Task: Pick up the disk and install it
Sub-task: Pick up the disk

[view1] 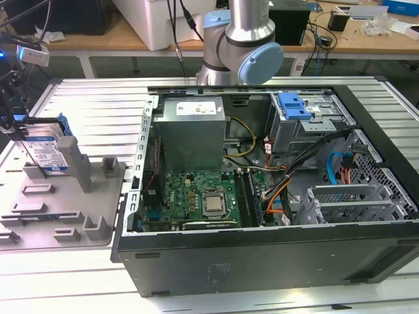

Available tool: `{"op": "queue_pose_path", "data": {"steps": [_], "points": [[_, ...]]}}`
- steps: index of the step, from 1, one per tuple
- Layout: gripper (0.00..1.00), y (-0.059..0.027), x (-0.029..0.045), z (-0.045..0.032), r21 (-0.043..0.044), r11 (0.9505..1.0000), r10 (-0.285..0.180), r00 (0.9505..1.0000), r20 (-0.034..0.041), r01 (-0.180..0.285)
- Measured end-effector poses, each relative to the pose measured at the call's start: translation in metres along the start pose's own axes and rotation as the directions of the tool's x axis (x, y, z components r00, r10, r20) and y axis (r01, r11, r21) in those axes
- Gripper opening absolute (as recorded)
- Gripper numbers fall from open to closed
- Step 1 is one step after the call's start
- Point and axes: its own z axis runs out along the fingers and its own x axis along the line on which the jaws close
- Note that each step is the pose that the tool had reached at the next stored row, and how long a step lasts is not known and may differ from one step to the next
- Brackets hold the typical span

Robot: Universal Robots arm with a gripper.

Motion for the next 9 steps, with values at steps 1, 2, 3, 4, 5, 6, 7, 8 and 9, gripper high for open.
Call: {"op": "queue_pose_path", "data": {"steps": [1,2,3,4,5,6,7,8,9], "points": [[0.47,0.0,0.0,0.0,0.0,1.0,0.0,1.0,-0.0002,0.0],[0.47,0.0,0.0,0.0001,0.0001,1.0,0.0,1.0,-0.0004,0.0],[0.47,0.0,0.0,0.0002,0.0001,1.0,0.0,1.0,-0.001,0.0],[0.47,0.0,0.0,0.0002,0.0,1.0,0.0,1.0,-0.0016,0.0],[0.47,0.0,0.0,0.0003,0.0,1.0,0.0,1.0,-0.003,0.0],[0.47,0.0,0.0,0.0004,0.0,1.0,0.0,1.0,-0.0041,0.0],[0.47,0.0,0.0,0.0004,-0.0001,1.0,0.0,1.0,-0.0049,0.0],[0.47,0.0,0.0,0.0005,-0.0001,1.0,0.0,1.0,-0.0052,0.0],[0.47,0.0,0.0,0.0005,-0.0001,1.0,0.0,1.0,-0.0053,0.0]]}}
